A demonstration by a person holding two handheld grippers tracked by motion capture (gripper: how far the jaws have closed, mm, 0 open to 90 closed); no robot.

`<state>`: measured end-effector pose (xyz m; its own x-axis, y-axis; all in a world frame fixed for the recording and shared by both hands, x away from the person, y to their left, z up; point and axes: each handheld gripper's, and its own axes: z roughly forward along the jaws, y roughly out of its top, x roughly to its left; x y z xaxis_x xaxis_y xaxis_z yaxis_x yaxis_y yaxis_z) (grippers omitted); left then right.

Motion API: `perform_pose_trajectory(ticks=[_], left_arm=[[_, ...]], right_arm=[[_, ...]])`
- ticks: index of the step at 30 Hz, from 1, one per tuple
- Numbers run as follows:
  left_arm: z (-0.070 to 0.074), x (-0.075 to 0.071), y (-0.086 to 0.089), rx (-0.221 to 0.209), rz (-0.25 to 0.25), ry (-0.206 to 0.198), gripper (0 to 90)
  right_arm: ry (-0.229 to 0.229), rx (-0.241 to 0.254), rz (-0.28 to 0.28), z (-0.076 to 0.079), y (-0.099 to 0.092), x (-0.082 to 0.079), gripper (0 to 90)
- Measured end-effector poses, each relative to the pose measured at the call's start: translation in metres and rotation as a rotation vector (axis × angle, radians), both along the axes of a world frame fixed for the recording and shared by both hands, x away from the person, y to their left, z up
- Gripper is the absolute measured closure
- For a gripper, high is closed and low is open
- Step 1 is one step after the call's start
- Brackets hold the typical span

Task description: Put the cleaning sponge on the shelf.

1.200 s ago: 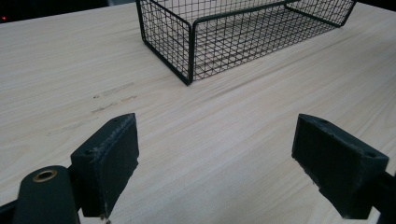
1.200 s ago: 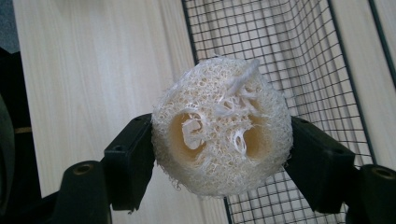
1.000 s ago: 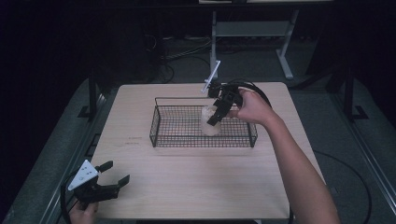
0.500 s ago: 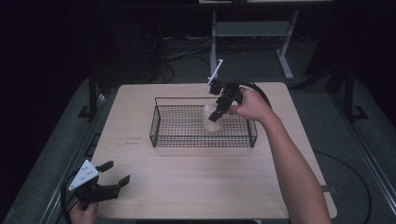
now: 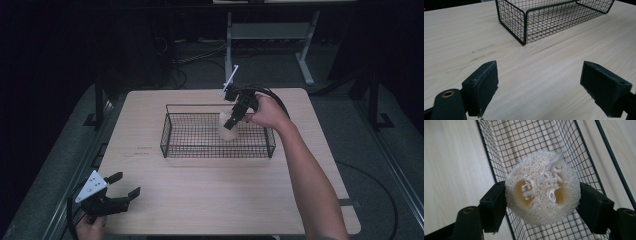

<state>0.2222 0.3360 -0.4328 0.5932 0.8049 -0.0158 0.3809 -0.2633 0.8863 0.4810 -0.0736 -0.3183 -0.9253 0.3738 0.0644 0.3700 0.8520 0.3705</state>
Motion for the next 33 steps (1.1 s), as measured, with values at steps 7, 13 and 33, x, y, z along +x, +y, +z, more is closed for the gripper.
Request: perform_pose_trajectory(ticks=[7, 13, 33], left_arm=[[0.000, 0.000, 0.000, -0.003, 0.000, 0.001, 13.9], [0.000, 0.000, 0.001, 0.001, -0.005, 0.000, 13.9], [0.000, 0.000, 0.001, 0.002, -0.005, 0.001, 13.9]], right_arm=[[0.004, -0.021, -0.004, -0.013, 0.006, 0.007, 28.0], [0.016, -0.035, 0.000, -0.024, 0.012, 0.010, 28.0], [0.063, -0.040, -0.021, -0.048, 0.010, 0.015, 27.8]])
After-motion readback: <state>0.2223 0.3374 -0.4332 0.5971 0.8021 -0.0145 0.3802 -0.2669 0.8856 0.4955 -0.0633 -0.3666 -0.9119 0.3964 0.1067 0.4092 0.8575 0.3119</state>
